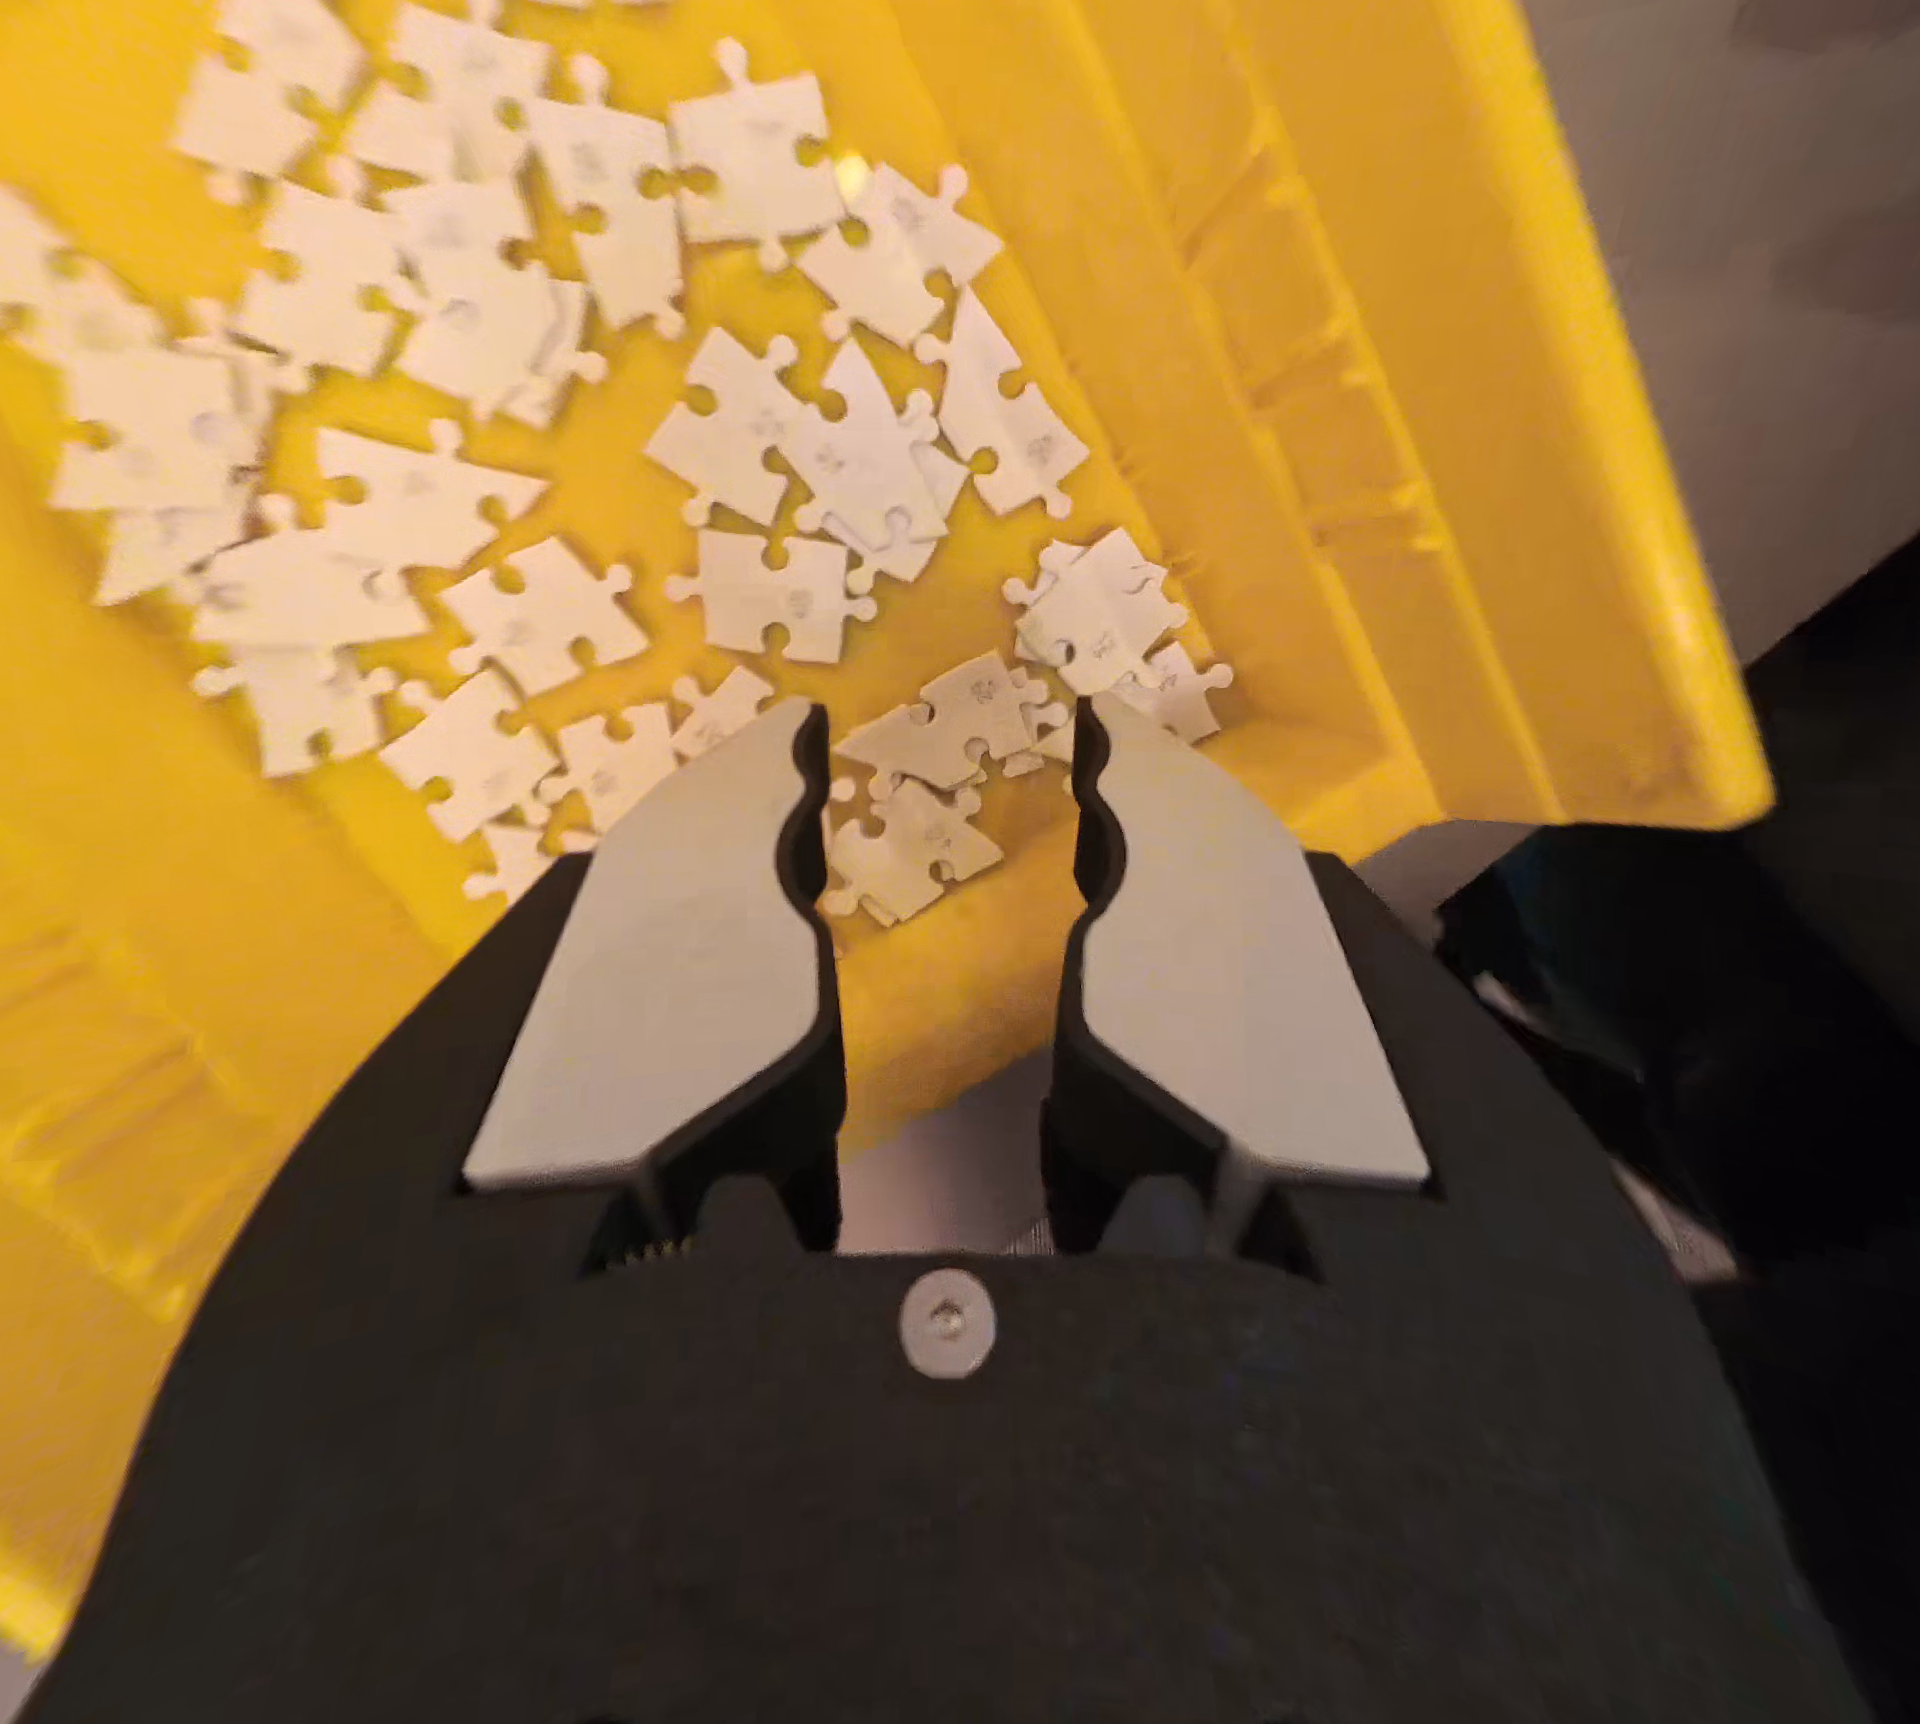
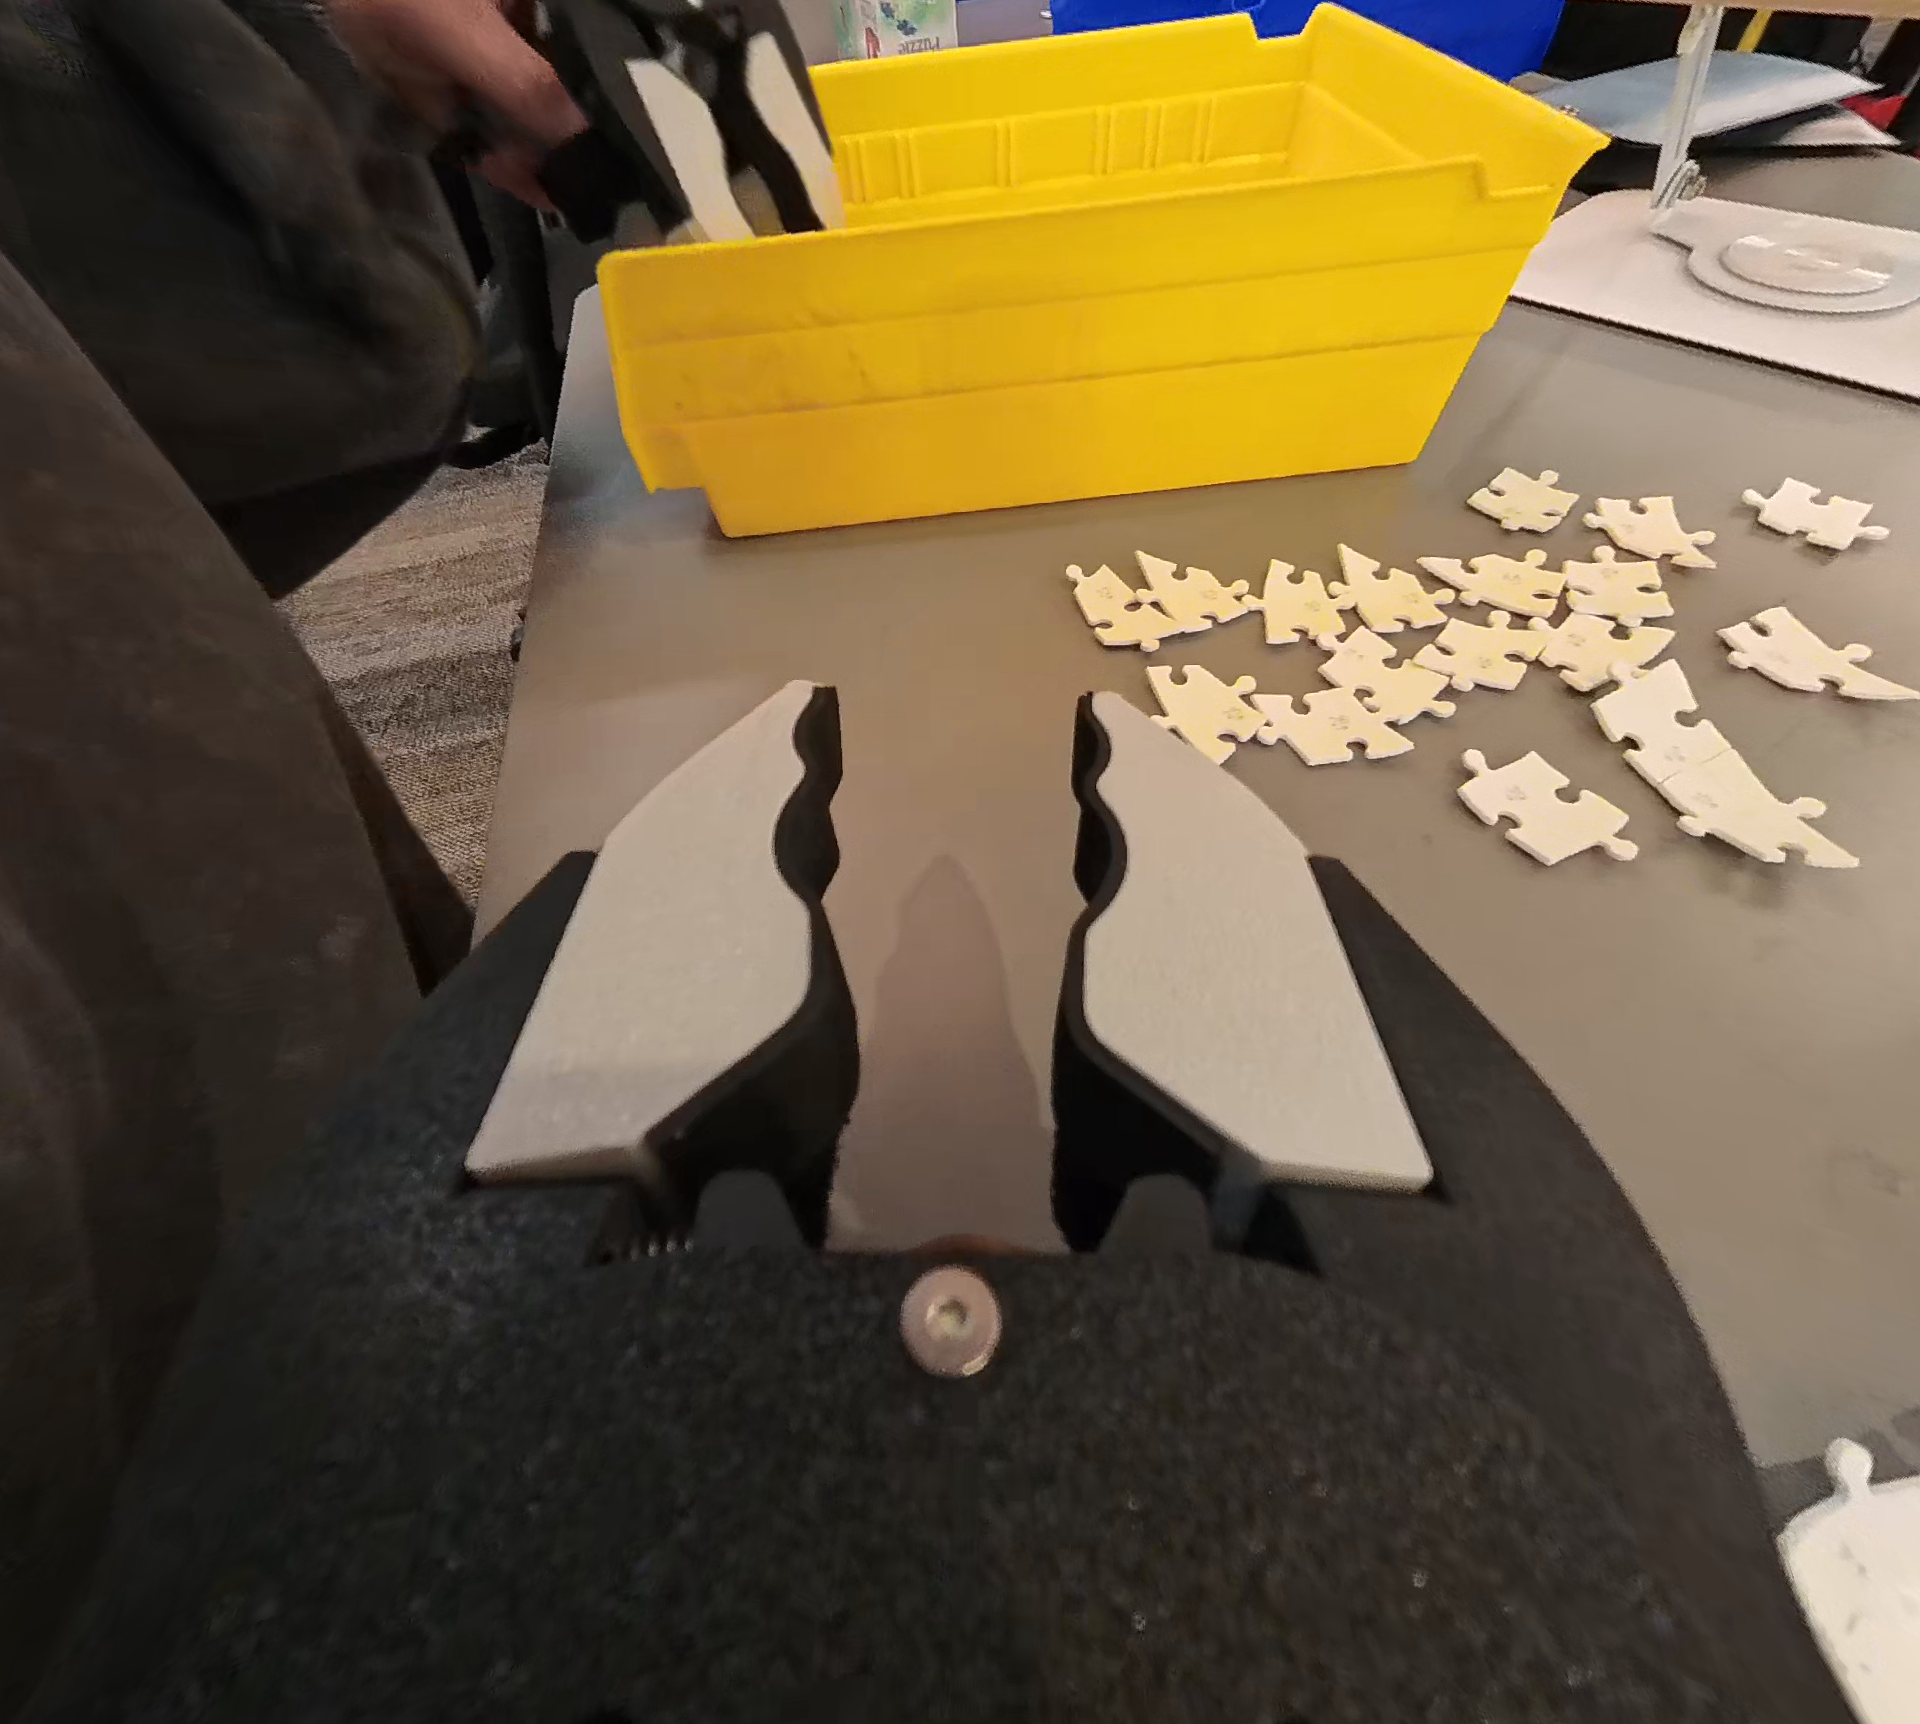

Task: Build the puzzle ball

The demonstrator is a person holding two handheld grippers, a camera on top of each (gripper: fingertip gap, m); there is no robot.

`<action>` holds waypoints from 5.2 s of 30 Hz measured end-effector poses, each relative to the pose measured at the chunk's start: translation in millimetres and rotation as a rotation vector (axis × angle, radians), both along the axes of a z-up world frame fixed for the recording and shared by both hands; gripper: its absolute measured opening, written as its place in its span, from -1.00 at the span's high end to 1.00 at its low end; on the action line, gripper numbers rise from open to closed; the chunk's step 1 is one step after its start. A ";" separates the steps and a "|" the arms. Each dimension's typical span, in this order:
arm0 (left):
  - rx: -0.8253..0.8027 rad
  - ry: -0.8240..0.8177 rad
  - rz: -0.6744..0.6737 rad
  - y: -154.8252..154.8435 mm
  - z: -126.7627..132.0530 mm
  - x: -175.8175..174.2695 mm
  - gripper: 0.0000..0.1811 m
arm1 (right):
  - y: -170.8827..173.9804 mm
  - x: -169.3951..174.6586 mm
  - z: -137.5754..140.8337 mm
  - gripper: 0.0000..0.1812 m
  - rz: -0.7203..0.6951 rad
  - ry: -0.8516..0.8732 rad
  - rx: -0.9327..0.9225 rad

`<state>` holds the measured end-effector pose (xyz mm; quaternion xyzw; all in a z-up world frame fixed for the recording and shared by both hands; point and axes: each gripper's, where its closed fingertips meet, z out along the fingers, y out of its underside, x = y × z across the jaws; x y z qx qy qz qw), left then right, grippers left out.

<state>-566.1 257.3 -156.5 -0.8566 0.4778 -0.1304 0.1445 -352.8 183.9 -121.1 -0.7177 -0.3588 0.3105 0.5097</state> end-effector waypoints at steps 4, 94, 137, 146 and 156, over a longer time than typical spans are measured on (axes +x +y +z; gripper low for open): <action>-0.146 0.167 -0.105 0.5 -22.6 -5.9 0.49 | 0.7 4.6 -0.6 0.53 -0.020 0.002 -0.012; -0.067 -0.024 -0.198 34.6 -0.5 16.9 0.98 | 1.3 -9.7 -13.4 0.58 0.036 -0.104 -0.040; 0.218 -0.040 0.282 108.1 27.1 -6.4 0.50 | 8.6 0.6 -7.7 0.58 0.011 -0.065 -0.018; 0.208 0.046 0.432 113.2 -0.3 -29.1 0.43 | 6.1 2.1 -3.7 0.58 0.030 -0.029 -0.013; 0.128 0.125 0.445 146.3 -27.6 -18.9 0.36 | 4.8 8.5 -1.3 0.59 0.030 -0.009 -0.010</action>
